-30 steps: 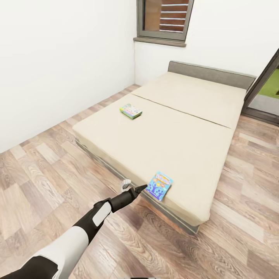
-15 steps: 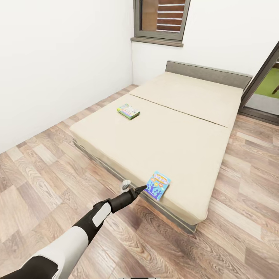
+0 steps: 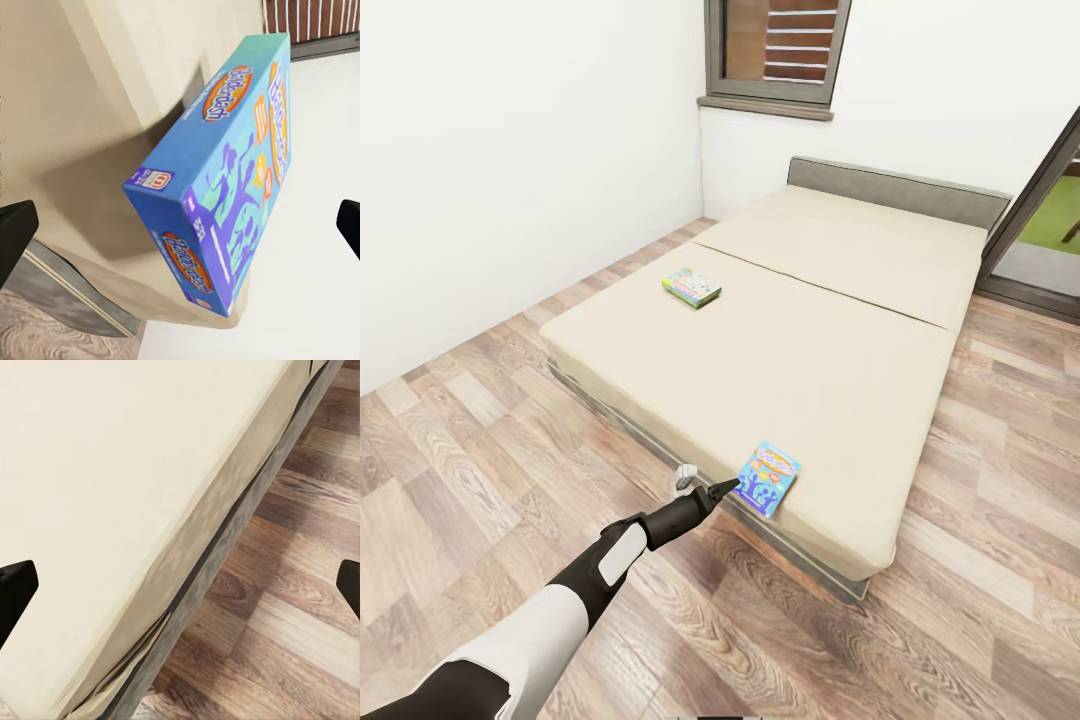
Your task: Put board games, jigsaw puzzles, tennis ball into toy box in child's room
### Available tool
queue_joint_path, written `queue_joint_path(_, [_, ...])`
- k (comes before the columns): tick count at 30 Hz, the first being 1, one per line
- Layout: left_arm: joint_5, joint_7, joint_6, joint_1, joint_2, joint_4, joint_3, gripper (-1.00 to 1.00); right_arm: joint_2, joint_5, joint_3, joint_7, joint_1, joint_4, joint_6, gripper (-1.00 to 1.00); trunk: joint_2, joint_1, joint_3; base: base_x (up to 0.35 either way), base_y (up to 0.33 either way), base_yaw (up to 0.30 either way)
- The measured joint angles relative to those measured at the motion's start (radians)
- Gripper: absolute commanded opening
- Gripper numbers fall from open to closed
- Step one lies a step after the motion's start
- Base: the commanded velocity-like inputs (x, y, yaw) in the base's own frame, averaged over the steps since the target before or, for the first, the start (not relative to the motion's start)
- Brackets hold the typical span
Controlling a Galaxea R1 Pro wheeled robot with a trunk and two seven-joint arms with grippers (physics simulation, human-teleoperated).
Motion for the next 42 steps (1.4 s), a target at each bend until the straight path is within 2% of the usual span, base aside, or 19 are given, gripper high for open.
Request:
queue_joint_path(9, [0.000, 0.000, 0.000, 0.000, 0.001, 0.001, 0.000, 1.00, -0.001, 0.000, 0.000, 0.000, 0.000, 0.000, 0.000, 1.00, 0.000, 0.000, 0.000, 0.000, 0.000, -0.032])
queue_joint_path(25, [0.000, 0.001, 0.000, 0.000, 0.002, 0.004, 0.001, 1.00, 0.000, 0.000, 0.000, 0.000, 0.000, 0.000, 0.000, 1.00, 0.000, 0.000, 0.000, 0.000, 0.000, -0.146])
queue_joint_path(42, [0.000, 0.002, -0.001, 0.000, 0.004, 0.008, 0.004, 1.00, -0.001, 0.000, -0.001, 0.000, 0.000, 0.000, 0.000, 1.00, 0.000, 0.000, 0.000, 0.000, 0.000, -0.023])
